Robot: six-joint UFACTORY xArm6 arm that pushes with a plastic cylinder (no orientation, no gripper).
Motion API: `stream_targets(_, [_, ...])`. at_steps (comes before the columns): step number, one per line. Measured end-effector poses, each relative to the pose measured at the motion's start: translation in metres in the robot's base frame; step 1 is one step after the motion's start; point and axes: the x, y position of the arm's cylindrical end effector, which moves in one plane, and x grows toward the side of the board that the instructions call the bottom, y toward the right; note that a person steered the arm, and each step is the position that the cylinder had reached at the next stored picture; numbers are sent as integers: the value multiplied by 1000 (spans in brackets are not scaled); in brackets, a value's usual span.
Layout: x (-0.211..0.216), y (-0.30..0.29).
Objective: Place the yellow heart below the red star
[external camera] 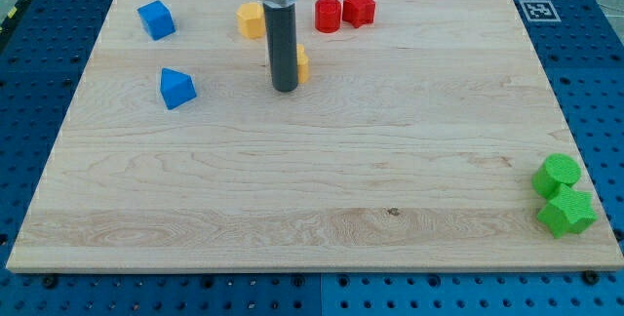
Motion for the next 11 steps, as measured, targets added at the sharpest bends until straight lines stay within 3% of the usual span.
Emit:
stream_targets(2, [1,-63])
stream_targets(4, [0,6])
stream_targets(6, [-15,-47])
stream_targets(9, [-20,24])
stream_targets(10, [-21,3])
stream_targets(11, [-35,20])
